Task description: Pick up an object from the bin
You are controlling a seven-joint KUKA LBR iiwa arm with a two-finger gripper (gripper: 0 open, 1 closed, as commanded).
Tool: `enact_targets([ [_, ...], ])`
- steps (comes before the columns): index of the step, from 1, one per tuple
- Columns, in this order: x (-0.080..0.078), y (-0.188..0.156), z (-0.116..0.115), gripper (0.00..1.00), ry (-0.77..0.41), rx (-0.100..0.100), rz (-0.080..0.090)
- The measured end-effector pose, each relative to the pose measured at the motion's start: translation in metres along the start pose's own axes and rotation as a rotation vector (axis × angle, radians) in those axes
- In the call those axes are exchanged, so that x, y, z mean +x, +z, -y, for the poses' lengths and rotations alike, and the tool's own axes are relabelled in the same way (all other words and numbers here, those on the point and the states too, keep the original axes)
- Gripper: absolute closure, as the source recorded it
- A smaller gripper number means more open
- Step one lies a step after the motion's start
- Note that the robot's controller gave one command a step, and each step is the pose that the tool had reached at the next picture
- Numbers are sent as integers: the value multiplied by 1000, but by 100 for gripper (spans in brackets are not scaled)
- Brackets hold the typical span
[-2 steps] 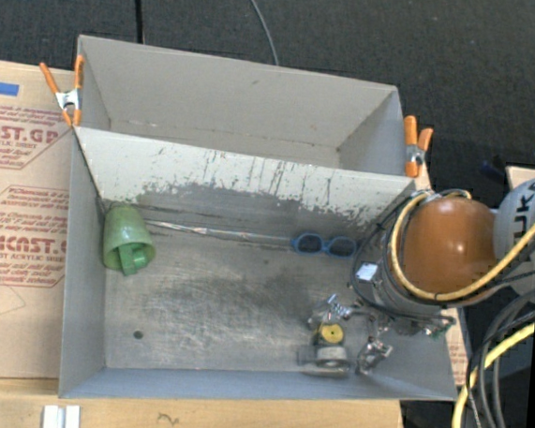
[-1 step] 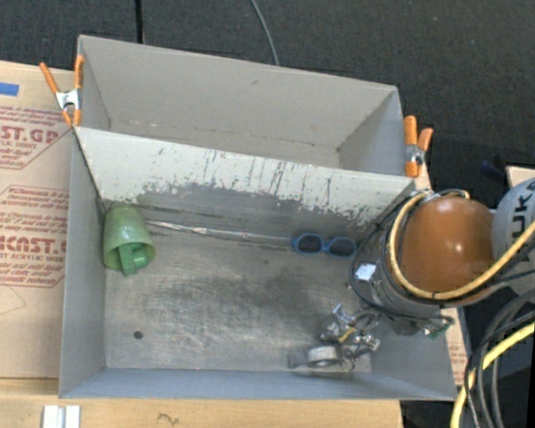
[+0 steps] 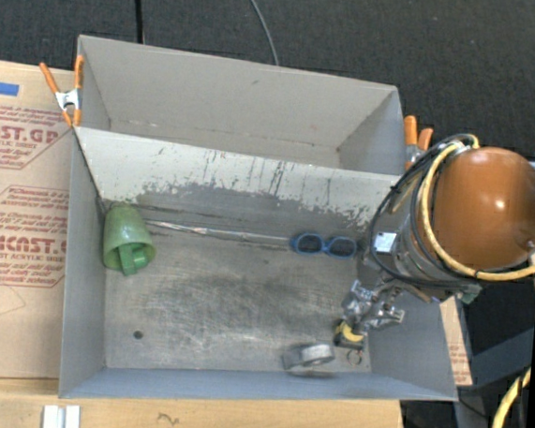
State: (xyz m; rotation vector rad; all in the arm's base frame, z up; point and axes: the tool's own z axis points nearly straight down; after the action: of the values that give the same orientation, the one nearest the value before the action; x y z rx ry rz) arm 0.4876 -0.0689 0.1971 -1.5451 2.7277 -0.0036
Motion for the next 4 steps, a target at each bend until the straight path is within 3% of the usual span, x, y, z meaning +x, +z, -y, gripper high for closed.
enact_targets([
  [1,1,3,-1,0,2,-6,-2],
  [2,-14,112,39,0,-189,-9,-4],
  [3,-14,112,39,100,-188,-7,-2],
  [4,2,72,57,100,-150,-2,-2],
])
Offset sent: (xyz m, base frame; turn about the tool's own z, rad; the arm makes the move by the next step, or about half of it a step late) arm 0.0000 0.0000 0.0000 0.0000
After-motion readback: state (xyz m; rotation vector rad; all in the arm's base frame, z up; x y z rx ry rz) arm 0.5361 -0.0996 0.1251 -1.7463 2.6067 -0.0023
